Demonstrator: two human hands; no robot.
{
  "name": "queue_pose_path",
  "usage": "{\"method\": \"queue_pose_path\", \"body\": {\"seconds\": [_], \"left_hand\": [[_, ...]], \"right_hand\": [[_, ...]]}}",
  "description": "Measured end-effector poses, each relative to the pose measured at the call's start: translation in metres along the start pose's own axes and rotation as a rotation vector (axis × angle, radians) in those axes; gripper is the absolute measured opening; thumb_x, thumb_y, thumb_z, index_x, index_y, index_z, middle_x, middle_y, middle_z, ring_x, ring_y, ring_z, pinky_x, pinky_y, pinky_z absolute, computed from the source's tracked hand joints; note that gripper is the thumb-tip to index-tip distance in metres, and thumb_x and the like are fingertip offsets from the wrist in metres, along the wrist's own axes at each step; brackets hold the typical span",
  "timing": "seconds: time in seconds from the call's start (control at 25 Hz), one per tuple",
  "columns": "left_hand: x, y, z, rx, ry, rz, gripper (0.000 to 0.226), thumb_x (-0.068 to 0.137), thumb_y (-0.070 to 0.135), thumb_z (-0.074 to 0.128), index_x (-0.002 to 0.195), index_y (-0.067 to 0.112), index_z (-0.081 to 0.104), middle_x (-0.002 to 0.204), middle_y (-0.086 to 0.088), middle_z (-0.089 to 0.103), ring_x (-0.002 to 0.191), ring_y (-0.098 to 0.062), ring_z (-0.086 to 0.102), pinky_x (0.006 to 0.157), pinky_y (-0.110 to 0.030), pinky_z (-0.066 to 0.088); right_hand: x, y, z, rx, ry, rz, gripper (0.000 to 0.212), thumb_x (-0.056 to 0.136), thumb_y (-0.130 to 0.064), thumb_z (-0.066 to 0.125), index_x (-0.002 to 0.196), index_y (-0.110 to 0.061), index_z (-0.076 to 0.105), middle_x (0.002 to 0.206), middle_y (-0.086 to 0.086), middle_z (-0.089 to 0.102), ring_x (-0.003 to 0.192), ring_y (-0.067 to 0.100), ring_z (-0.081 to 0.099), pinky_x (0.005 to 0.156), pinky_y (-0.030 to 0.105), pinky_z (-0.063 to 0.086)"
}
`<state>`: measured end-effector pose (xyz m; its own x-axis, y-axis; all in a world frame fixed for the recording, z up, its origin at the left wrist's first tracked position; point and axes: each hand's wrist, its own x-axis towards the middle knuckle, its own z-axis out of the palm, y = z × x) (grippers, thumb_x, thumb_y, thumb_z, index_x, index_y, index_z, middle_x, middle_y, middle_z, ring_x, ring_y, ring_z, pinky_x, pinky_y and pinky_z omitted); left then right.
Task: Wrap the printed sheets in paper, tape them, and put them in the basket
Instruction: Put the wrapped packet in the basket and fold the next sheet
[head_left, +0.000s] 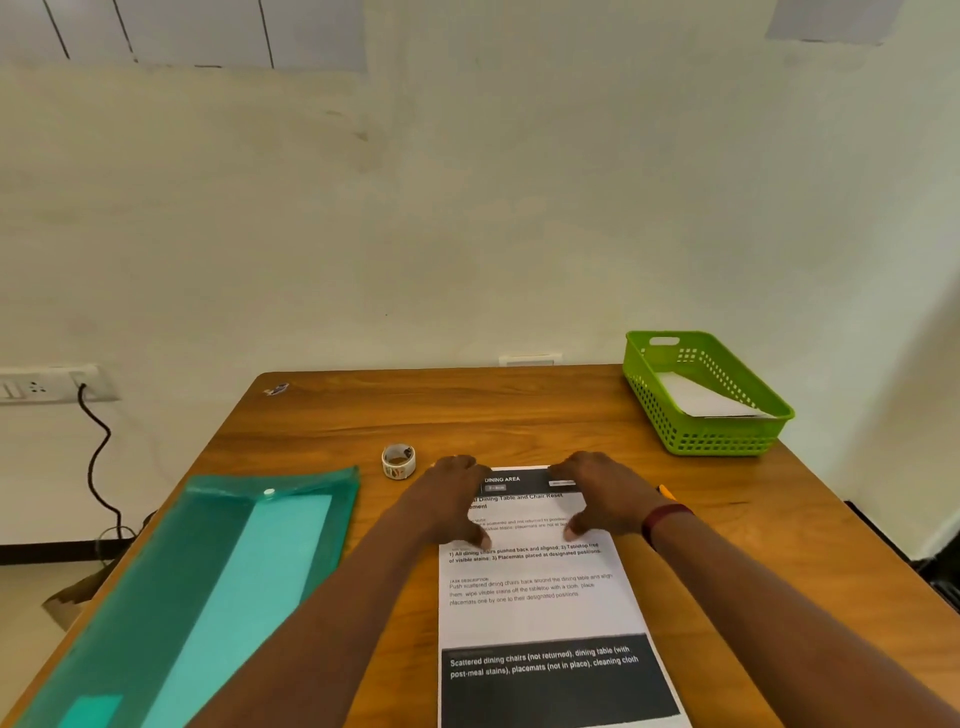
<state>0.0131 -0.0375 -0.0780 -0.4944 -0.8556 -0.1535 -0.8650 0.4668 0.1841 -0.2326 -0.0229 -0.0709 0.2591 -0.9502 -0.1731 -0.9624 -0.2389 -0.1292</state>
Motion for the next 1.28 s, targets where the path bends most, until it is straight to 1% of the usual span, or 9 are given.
{"method": "queue_pose_path", "body": {"seconds": [0.08,0.16,0.36,0.6,0.84,1.04,1.16,1.24,1.28], "left_hand": [[0.004,0.0,0.001,0.019,0.002,-0.026,0.111,0.067,0.047,0.085,0.154,0.021,0.021,0.159,-0.008,0.024,0.146,-0.03,0.02,0.118,-0.044,0.022],[0.008,0.002,0.002,0.012,-0.018,-0.072,0.122,0.065,0.046,0.086,0.156,0.022,0.008,0.162,-0.009,0.017,0.148,-0.033,0.013,0.12,-0.049,0.018],[0.013,0.011,-0.001,0.092,-0.083,-0.144,0.128,0.067,0.046,0.085,0.155,0.024,-0.005,0.16,-0.012,0.017,0.148,-0.036,0.012,0.118,-0.061,0.011],[0.006,0.025,-0.003,0.191,0.053,-0.249,0.133,0.058,0.05,0.089,0.154,0.027,0.001,0.15,-0.011,0.027,0.142,-0.035,0.02,0.11,-0.07,0.019],[-0.019,0.026,0.001,0.129,0.175,-0.342,0.093,0.057,0.063,0.083,0.132,0.029,0.039,0.132,0.004,0.052,0.133,-0.023,0.038,0.104,-0.078,0.008],[-0.032,0.039,0.003,0.206,0.282,-0.298,0.061,0.066,0.059,0.078,0.115,0.029,0.057,0.116,0.007,0.063,0.123,-0.021,0.046,0.104,-0.077,0.006],[-0.036,0.038,0.008,0.182,0.306,-0.271,0.033,0.08,0.048,0.072,0.107,0.03,0.065,0.104,0.006,0.068,0.115,-0.018,0.053,0.105,-0.075,0.0],[-0.038,0.035,0.016,0.174,0.347,-0.23,0.008,0.091,0.028,0.061,0.096,0.027,0.066,0.093,0.004,0.07,0.103,-0.018,0.061,0.109,-0.072,0.001],[-0.039,0.035,0.02,0.183,0.356,-0.215,0.013,0.091,0.018,0.054,0.089,0.026,0.064,0.086,0.003,0.07,0.096,-0.02,0.064,0.112,-0.069,0.006]], "right_hand": [[0.011,0.001,-0.001,-0.045,-0.054,-0.015,0.108,0.063,-0.045,0.087,0.151,-0.025,0.027,0.149,0.005,0.038,0.136,0.028,0.034,0.106,0.047,0.039],[0.02,0.001,-0.002,-0.089,-0.099,-0.031,0.119,0.062,-0.045,0.088,0.154,-0.027,0.015,0.156,0.005,0.029,0.143,0.03,0.025,0.111,0.051,0.033],[0.024,-0.004,-0.003,-0.213,-0.092,-0.044,0.119,0.063,-0.047,0.087,0.154,-0.027,0.012,0.148,0.008,0.034,0.136,0.03,0.031,0.106,0.05,0.035],[0.005,-0.008,0.004,-0.256,0.098,-0.007,0.116,0.064,-0.05,0.085,0.152,-0.025,0.015,0.138,0.009,0.038,0.128,0.029,0.036,0.102,0.048,0.038],[-0.013,-0.007,0.007,-0.169,0.168,-0.009,0.096,0.07,-0.047,0.082,0.146,-0.029,0.026,0.133,0.004,0.043,0.125,0.025,0.039,0.102,0.044,0.036],[-0.026,-0.014,0.017,-0.175,0.285,-0.042,0.075,0.076,-0.044,0.077,0.14,-0.03,0.04,0.131,-0.001,0.048,0.123,0.021,0.043,0.104,0.042,0.035],[-0.034,-0.016,0.028,-0.185,0.311,-0.072,0.06,0.084,-0.045,0.069,0.138,-0.031,0.046,0.132,-0.004,0.053,0.125,0.019,0.046,0.109,0.043,0.031],[-0.04,-0.02,0.035,-0.171,0.335,-0.09,0.049,0.091,-0.043,0.061,0.137,-0.03,0.049,0.133,-0.004,0.056,0.128,0.018,0.047,0.112,0.044,0.028],[-0.042,-0.023,0.039,-0.152,0.353,-0.097,0.044,0.095,-0.04,0.057,0.136,-0.028,0.051,0.134,-0.003,0.057,0.129,0.018,0.048,0.113,0.045,0.028]]}}
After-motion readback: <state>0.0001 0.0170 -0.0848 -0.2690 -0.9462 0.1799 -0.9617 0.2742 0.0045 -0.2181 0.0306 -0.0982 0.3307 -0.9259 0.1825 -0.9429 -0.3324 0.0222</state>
